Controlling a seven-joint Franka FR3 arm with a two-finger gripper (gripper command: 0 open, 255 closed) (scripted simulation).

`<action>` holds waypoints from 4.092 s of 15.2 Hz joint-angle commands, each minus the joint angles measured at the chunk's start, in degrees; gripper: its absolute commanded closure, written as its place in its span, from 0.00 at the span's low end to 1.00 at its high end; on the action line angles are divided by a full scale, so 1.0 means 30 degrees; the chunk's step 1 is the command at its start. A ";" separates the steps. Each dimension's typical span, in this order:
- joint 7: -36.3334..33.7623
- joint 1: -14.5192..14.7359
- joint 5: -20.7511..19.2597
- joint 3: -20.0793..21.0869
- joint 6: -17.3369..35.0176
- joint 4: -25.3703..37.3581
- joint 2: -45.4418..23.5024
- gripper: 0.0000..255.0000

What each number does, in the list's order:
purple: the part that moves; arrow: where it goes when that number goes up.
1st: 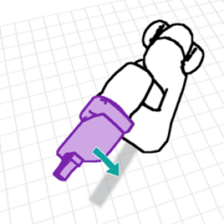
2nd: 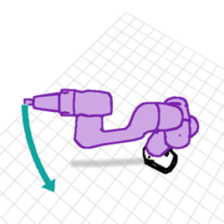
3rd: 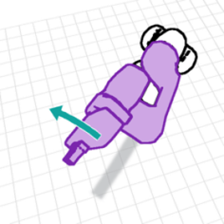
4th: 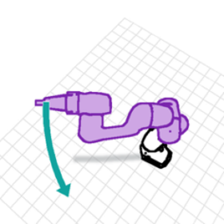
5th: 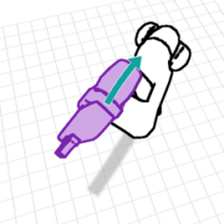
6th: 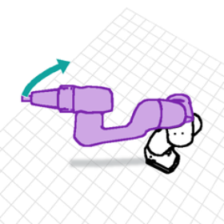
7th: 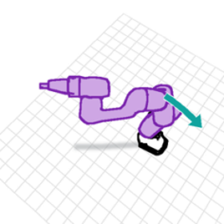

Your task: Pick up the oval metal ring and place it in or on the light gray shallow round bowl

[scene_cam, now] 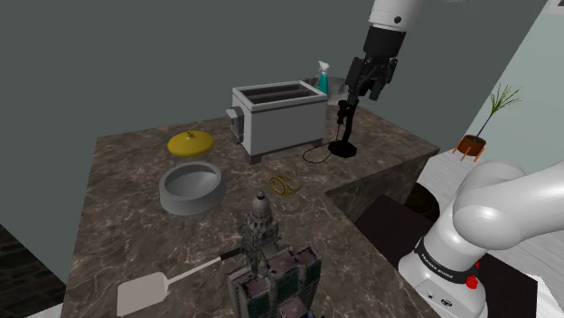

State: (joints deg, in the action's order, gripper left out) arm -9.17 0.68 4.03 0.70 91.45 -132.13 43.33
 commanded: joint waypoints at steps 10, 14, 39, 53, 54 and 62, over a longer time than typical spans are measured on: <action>-0.2018 0.1044 0.1176 0.2663 0.4094 -0.1435 -0.3154 0.00; -0.2942 0.1435 0.1459 0.3836 0.5905 -0.1501 -0.5118 0.00; -0.5229 0.2047 0.1010 0.6266 1.1317 -0.1754 -1.0813 1.00; -0.5146 0.2054 0.1123 0.6140 0.9943 -0.1034 -1.0140 1.00; -0.5134 0.2054 0.1139 0.6115 0.9669 -0.0878 -1.0020 1.00; -0.5081 0.2039 0.1206 0.5915 0.7513 0.0512 -0.9236 1.00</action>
State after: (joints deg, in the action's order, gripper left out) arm -24.40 6.78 7.60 18.49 114.74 -131.01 15.30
